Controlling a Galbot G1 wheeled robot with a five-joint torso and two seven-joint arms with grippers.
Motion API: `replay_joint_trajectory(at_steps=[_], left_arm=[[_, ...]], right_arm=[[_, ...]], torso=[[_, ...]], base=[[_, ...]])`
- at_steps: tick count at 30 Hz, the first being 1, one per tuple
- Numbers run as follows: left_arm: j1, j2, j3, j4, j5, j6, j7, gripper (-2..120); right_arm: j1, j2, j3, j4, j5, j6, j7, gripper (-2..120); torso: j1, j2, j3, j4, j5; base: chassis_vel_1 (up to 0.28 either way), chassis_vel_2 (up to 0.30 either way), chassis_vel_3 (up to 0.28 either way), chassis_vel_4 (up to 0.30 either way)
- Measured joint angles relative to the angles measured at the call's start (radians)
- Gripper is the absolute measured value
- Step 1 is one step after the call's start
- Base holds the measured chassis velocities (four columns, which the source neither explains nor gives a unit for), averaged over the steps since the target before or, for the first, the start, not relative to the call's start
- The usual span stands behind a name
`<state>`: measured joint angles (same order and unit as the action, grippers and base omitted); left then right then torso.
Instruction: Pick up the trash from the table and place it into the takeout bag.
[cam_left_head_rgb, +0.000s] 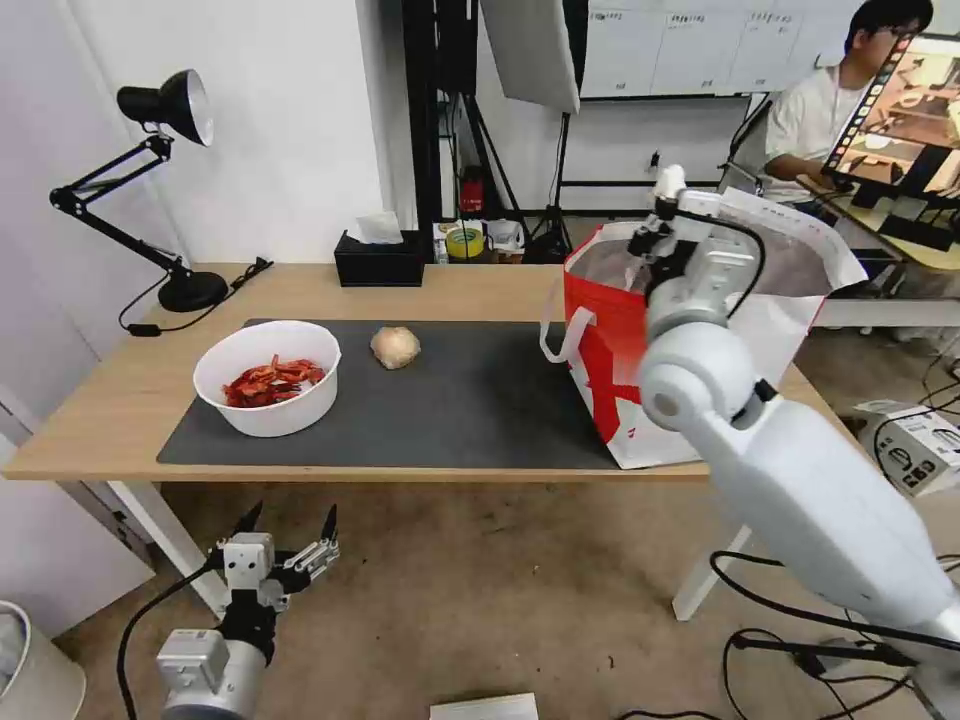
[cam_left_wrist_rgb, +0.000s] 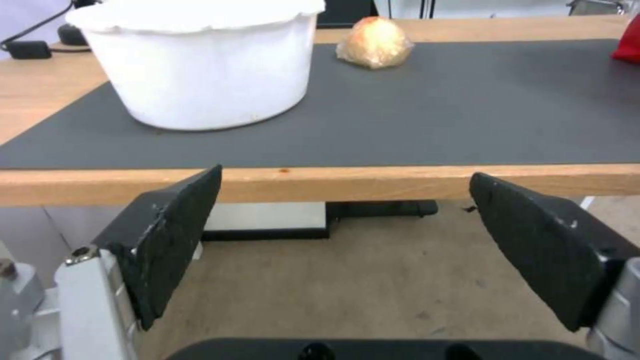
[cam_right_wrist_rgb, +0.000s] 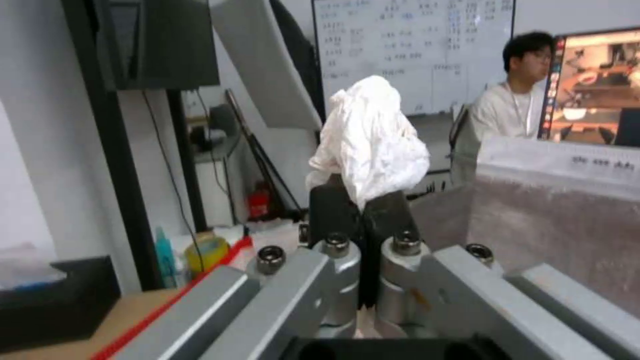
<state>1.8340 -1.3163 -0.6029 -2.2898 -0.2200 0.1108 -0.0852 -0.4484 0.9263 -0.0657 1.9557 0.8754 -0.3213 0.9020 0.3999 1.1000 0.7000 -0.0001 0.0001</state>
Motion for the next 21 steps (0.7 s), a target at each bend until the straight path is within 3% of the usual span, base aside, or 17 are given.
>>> replay_joint_trajectory(at_steps=[10, 13, 14, 21], left_arm=[[-0.005, -0.002, 0.019, -0.004, 0.008, 0.003, 0.000, 100], [-0.007, -0.003, 0.022, -0.005, 0.009, 0.006, 0.000, 100], [-0.007, -0.003, 0.022, -0.005, 0.009, 0.006, 0.000, 100], [-0.006, -0.001, 0.016, -0.005, 0.008, 0.007, 0.000, 100]], right_arm=[[-0.017, -0.011, 0.018, 0.014, 0.029, -0.028, -0.003, 30], [-0.022, -0.015, 0.023, 0.012, 0.028, -0.032, -0.004, 46], [-0.022, -0.015, 0.023, 0.012, 0.028, -0.032, -0.004, 46], [-0.032, -0.015, 0.027, 0.015, 0.027, -0.035, -0.010, 76]], torso=[[0.000, 0.000, 0.000, 0.0002, -0.0001], [0.000, 0.000, 0.000, 0.0001, -0.0001], [0.000, 0.000, 0.000, 0.0001, -0.0001], [0.000, 0.000, 0.000, 0.0002, -0.0001]], base=[[0.000, 0.000, 0.000, 0.000], [0.000, 0.000, 0.000, 0.000], [0.000, 0.000, 0.000, 0.000], [0.000, 0.000, 0.000, 0.000]])
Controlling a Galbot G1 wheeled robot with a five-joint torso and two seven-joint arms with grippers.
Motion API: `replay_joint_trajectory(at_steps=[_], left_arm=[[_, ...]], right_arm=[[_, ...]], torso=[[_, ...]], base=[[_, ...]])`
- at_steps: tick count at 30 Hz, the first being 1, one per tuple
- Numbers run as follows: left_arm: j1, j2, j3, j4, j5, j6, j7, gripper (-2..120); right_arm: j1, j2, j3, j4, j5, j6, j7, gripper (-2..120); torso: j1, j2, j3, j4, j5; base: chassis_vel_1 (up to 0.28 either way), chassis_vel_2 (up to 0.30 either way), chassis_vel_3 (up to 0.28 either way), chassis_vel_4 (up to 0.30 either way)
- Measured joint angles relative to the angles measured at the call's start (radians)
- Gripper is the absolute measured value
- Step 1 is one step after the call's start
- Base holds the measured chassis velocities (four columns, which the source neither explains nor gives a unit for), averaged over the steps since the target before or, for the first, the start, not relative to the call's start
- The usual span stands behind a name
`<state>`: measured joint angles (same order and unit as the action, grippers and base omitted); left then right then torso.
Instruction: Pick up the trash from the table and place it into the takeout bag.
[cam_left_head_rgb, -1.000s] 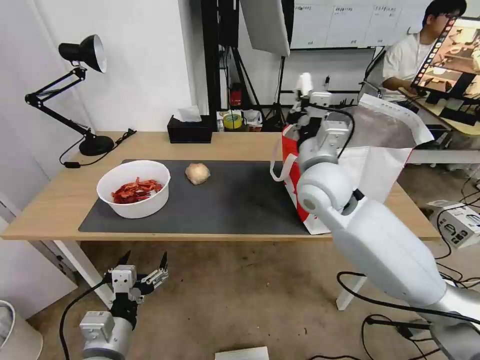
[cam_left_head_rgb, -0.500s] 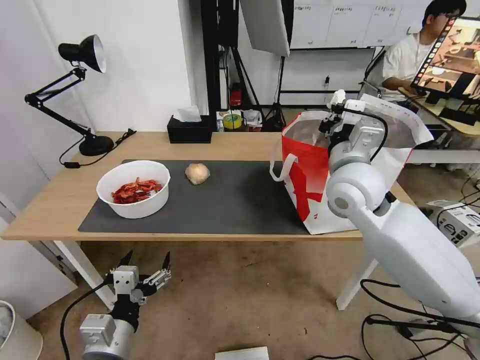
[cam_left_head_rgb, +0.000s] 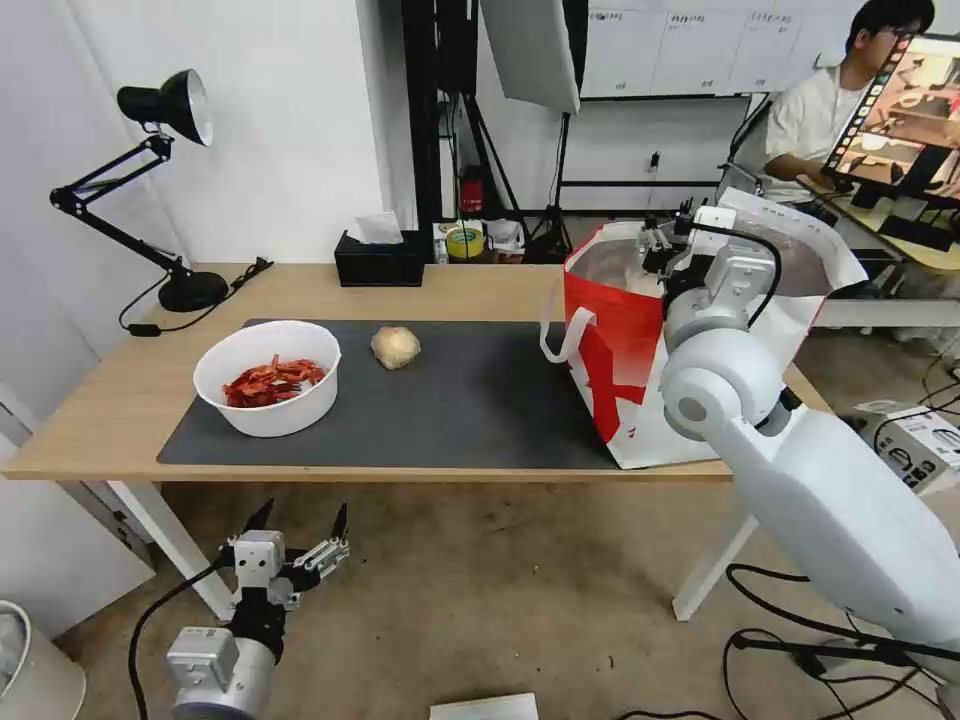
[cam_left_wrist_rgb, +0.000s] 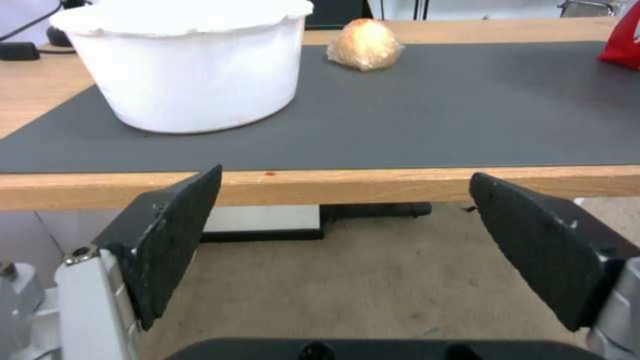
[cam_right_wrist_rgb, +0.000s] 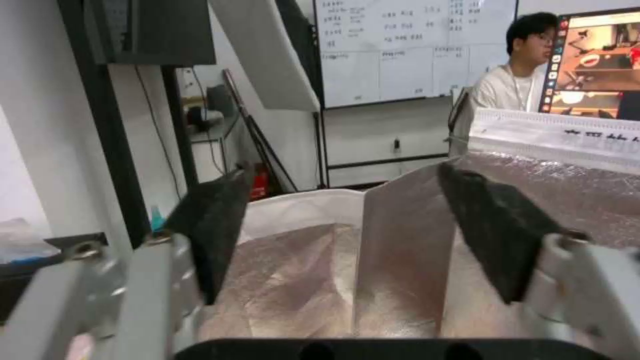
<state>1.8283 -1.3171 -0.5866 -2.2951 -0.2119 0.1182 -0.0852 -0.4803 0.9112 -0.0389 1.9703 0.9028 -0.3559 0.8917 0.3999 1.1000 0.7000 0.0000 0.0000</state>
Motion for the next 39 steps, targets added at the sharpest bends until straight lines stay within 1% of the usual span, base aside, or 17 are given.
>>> replay_joint_trajectory(at_steps=[1, 3, 4, 6, 8, 17, 20, 21, 22, 24, 25, 28, 29, 32, 34, 36, 39], left_arm=[[0.000, 0.000, 0.000, 0.000, 0.000, 0.000, 0.000, 100], [0.001, 0.000, 0.000, -0.004, 0.000, 0.000, 0.000, 100], [0.001, 0.000, 0.000, -0.004, 0.000, 0.000, 0.000, 100], [0.003, -0.001, 0.000, -0.009, 0.000, 0.001, 0.000, 100], [0.004, -0.001, 0.000, -0.011, 0.000, 0.001, 0.000, 100], [0.005, -0.006, 0.000, -0.013, 0.000, 0.001, 0.000, 100], [0.005, -0.008, 0.001, -0.014, 0.002, 0.001, 0.000, 100], [0.005, -0.008, 0.001, -0.014, 0.002, 0.001, 0.000, 100], [0.004, -0.009, 0.001, -0.014, 0.006, 0.000, 0.000, 100], [0.004, -0.013, 0.004, -0.013, 0.011, -0.001, 0.000, 100], [0.004, -0.013, 0.004, -0.013, 0.011, -0.001, 0.000, 100], [-0.002, -0.013, 0.014, -0.009, 0.012, -0.002, -0.001, 100], [-0.002, -0.013, 0.014, -0.009, 0.012, -0.002, -0.001, 100], [-0.016, 0.003, 0.026, -0.003, 0.008, -0.001, -0.001, 100], [-0.025, 0.011, 0.031, 0.000, 0.004, 0.000, -0.001, 100], [-0.045, 0.032, 0.042, 0.014, -0.008, 0.007, -0.001, 100], [-0.042, 0.034, 0.041, 0.015, -0.010, 0.006, -0.001, 100]], right_arm=[[0.000, 0.000, 0.000, 0.000, 0.000, 0.000, 0.000, 76], [-0.005, -0.005, 0.000, 0.001, 0.000, 0.000, -0.012, 86], [-0.005, -0.005, 0.000, 0.001, 0.000, 0.000, -0.012, 86], [-0.008, -0.010, 0.000, 0.000, -0.001, 0.000, -0.028, 96], [-0.009, -0.013, 0.000, 0.001, -0.001, 0.001, -0.048, 100], [-0.006, -0.025, 0.000, 0.025, 0.020, 0.051, -0.186, 100], [-0.010, -0.048, 0.003, 0.052, 0.036, 0.081, -0.306, 100], [-0.010, -0.048, 0.003, 0.052, 0.036, 0.081, -0.306, 100], [-0.020, -0.059, 0.005, 0.064, 0.036, 0.091, -0.348, 100], [-0.068, -0.087, 0.019, 0.094, 0.032, 0.122, -0.440, 100], [-0.068, -0.087, 0.019, 0.094, 0.032, 0.122, -0.440, 100], [-0.149, -0.127, 0.063, 0.139, 0.035, 0.155, -0.548, 100], [-0.149, -0.127, 0.063, 0.139, 0.035, 0.155, -0.548, 100], [-0.265, -0.186, 0.139, 0.188, 0.043, 0.185, -0.658, 100], [-0.290, -0.199, 0.157, 0.199, 0.044, 0.189, -0.671, 100], [-0.385, -0.255, 0.212, 0.240, 0.046, 0.217, -0.722, 100], [-0.432, -0.271, 0.218, 0.256, 0.038, 0.233, -0.740, 100]], torso=[[0.000, 0.000, 0.000, 0.0000, 0.0000], [0.000, 0.000, 0.000, 0.0000, 0.0000], [0.000, 0.000, 0.000, 0.0000, 0.0000], [0.000, 0.000, 0.000, 0.0000, 0.0000], [0.000, 0.000, 0.000, 0.0000, 0.0000], [0.000, 0.000, 0.000, 0.0000, 0.0000], [0.000, 0.000, 0.000, 0.0002, -0.0001], [0.000, 0.000, 0.000, 0.0002, -0.0001], [0.000, 0.000, 0.000, 0.0002, -0.0003], [0.000, 0.000, 0.000, 0.0002, 0.0001], [0.000, 0.000, 0.000, 0.0002, 0.0001], [0.000, 0.000, 0.000, -0.0001, 0.0001], [0.000, 0.000, 0.000, -0.0001, 0.0001], [0.000, 0.000, 0.000, 0.0005, 0.0005], [0.000, 0.000, 0.000, 0.0004, 0.0005], [0.000, 0.000, 0.000, -0.0011, -0.0004], [0.000, 0.000, 0.000, 0.0000, 0.0000]], base=[[0.000, 0.000, 0.000, 0.000], [0.000, 0.000, 0.000, 0.000], [0.000, 0.000, 0.000, 0.000], [0.000, 0.000, 0.000, 0.000], [0.000, 0.000, 0.000, 0.000], [0.000, 0.000, 0.000, 0.000], [0.000, 0.000, 0.000, 0.000], [0.000, 0.000, 0.000, 0.000], [0.000, 0.000, 0.000, 0.000], [0.000, 0.000, 0.000, 0.000], [0.000, 0.000, 0.000, 0.000], [0.000, 0.000, 0.000, 0.000], [0.000, 0.000, 0.000, 0.000], [0.000, 0.000, 0.000, 0.000], [0.000, 0.000, 0.000, 0.000], [0.000, 0.000, 0.000, 0.000], [0.000, 0.000, 0.000, 0.000]])
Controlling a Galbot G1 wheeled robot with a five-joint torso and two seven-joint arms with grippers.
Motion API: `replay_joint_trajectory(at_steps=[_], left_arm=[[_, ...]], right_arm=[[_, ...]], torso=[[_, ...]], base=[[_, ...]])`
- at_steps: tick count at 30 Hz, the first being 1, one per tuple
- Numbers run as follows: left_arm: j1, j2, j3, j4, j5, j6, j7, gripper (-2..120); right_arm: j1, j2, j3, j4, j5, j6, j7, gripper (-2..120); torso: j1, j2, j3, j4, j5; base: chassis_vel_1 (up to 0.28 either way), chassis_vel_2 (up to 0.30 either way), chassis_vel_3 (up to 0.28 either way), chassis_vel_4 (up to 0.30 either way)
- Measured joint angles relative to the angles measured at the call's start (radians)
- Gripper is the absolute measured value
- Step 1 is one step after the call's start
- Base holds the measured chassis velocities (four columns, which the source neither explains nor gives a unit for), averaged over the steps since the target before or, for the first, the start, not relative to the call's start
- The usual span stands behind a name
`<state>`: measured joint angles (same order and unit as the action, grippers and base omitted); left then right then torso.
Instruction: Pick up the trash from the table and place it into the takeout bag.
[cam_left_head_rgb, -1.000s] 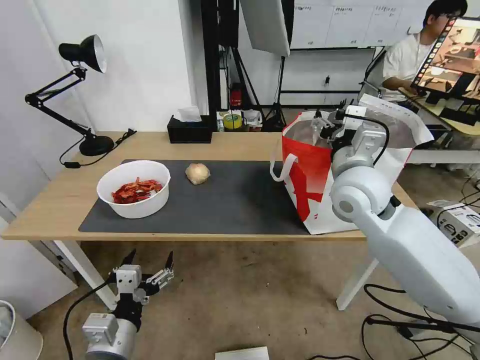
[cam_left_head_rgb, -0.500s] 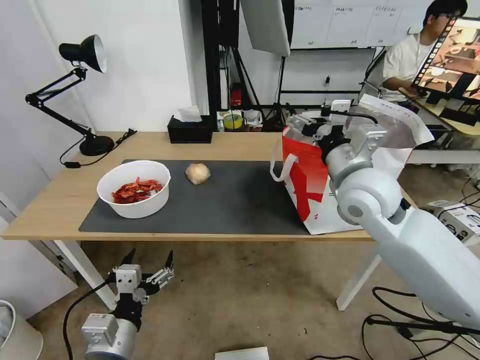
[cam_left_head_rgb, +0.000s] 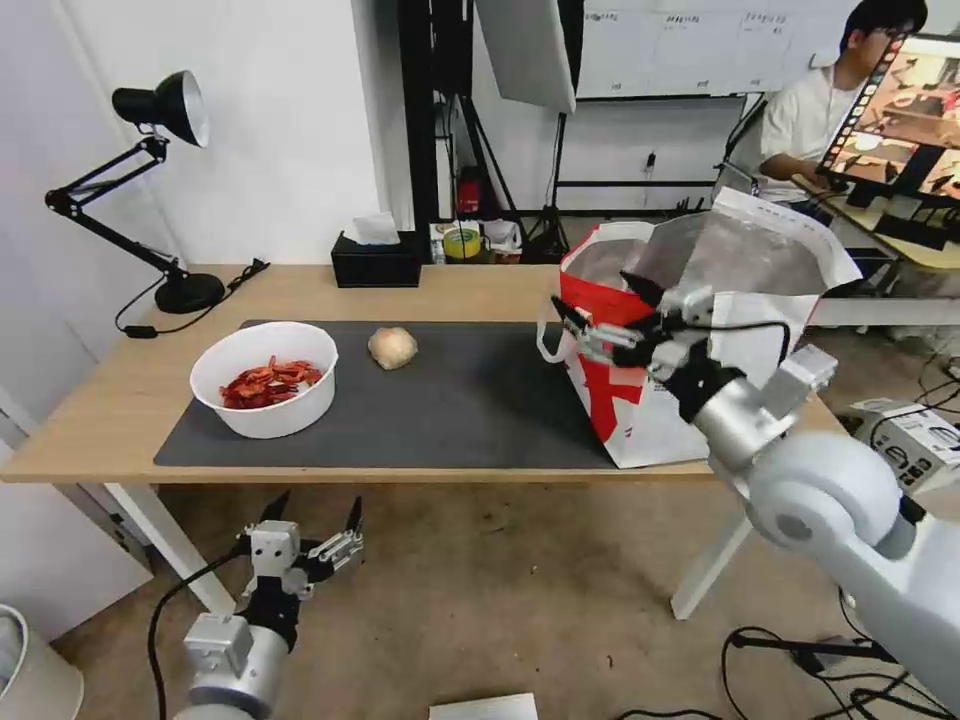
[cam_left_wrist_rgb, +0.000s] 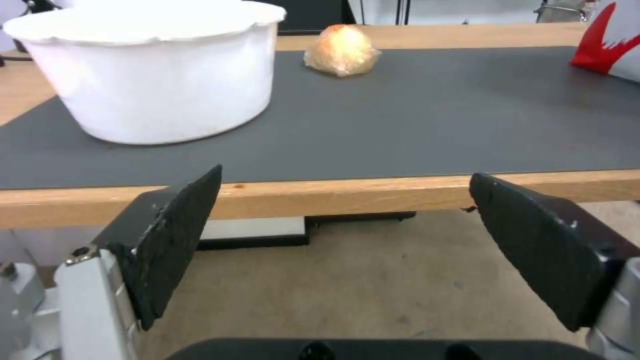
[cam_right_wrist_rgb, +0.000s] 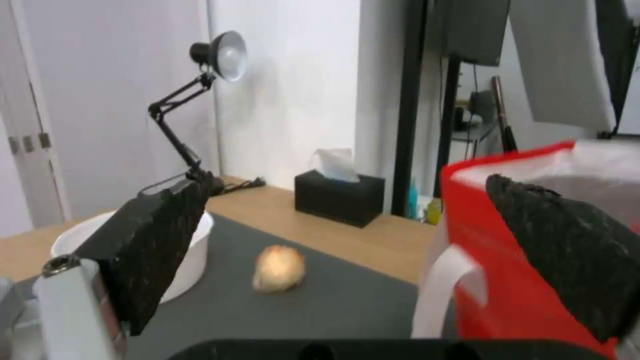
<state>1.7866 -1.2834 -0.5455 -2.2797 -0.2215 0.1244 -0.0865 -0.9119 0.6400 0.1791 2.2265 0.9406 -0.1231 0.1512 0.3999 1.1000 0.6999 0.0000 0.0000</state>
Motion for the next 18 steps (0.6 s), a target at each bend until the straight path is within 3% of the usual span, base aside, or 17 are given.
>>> replay_joint_trajectory(at_steps=[9, 18], left_arm=[[0.006, -0.002, -0.017, 0.009, -0.004, -0.011, 0.000, 100], [-0.010, -0.003, -0.010, 0.035, -0.004, -0.012, 0.000, 100]], right_arm=[[-0.293, 0.106, -0.006, -0.015, -0.231, 0.104, -0.017, 100], [-0.445, 0.201, -0.014, -0.079, -0.373, 0.196, -0.019, 100]], torso=[[0.000, 0.000, 0.000, -0.0001, 0.0000], [0.000, 0.000, 0.000, -0.0001, -0.0002]], base=[[0.000, 0.000, 0.000, 0.000], [0.000, 0.000, 0.000, 0.000]])
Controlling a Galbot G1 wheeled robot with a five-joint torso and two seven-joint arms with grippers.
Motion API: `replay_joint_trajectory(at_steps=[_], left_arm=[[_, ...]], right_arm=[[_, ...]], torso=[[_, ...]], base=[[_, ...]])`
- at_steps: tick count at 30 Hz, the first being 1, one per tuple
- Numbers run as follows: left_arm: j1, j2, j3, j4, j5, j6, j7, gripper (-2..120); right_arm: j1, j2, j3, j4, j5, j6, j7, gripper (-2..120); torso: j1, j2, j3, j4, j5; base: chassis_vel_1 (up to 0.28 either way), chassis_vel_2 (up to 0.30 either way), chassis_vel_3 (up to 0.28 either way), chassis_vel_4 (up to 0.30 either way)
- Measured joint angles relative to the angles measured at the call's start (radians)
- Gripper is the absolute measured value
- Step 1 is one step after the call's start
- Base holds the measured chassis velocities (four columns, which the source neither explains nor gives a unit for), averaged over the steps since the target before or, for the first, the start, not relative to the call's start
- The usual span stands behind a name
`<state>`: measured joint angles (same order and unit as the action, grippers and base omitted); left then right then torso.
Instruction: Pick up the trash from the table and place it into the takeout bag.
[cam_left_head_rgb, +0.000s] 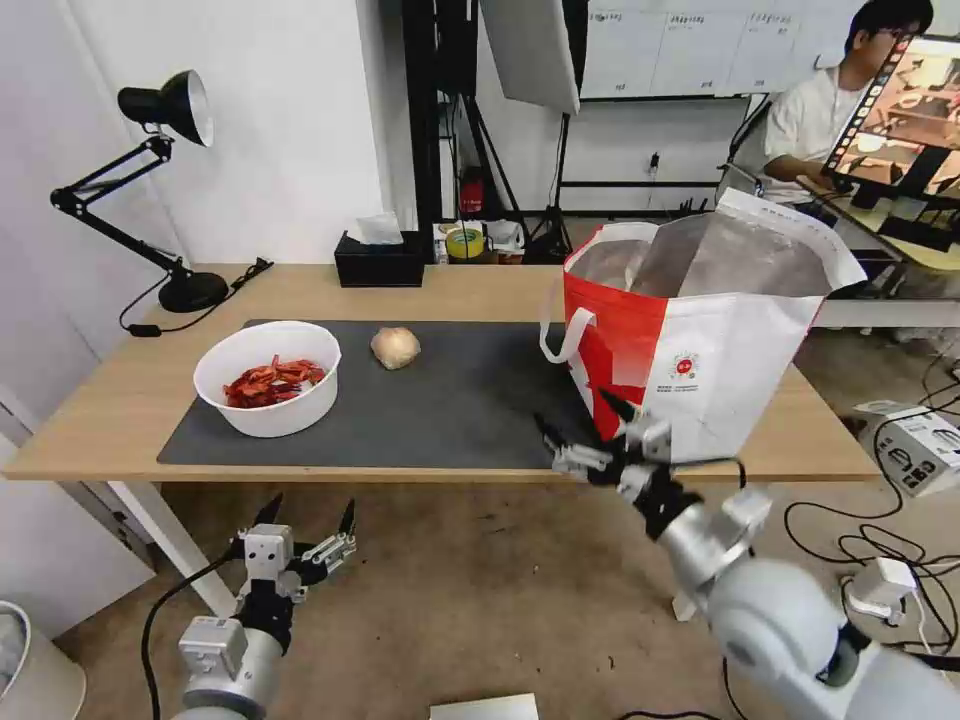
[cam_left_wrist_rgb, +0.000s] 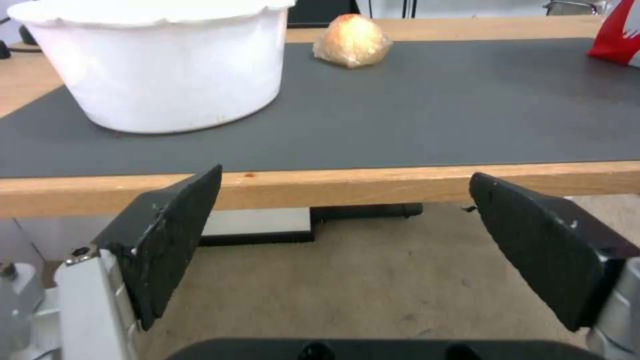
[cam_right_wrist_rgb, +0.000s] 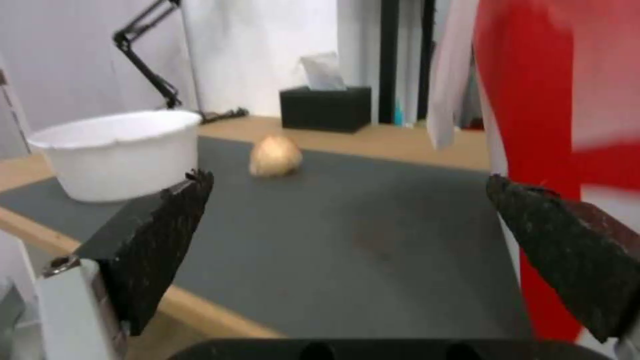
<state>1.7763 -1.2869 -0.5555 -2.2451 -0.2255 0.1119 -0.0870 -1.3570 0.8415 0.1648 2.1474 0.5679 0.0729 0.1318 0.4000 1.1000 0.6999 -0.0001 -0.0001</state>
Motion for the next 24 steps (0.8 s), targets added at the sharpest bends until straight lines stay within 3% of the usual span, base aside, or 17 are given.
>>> replay_joint_trajectory(at_steps=[10, 24], left_arm=[[-0.012, 0.006, 0.002, 0.022, -0.002, -0.001, 0.000, 100], [-0.029, 0.016, 0.003, 0.043, -0.005, 0.000, -0.001, 100]], right_arm=[[-0.087, 0.103, -0.043, -0.079, -0.158, 0.031, 0.101, 100], [-0.147, 0.139, -0.063, -0.078, -0.204, 0.018, 0.199, 100]], torso=[[0.000, 0.000, 0.000, 0.0000, 0.0001], [0.000, 0.000, 0.000, 0.0001, 0.0001]], base=[[0.000, 0.000, 0.000, 0.000], [0.000, 0.000, 0.000, 0.000]])
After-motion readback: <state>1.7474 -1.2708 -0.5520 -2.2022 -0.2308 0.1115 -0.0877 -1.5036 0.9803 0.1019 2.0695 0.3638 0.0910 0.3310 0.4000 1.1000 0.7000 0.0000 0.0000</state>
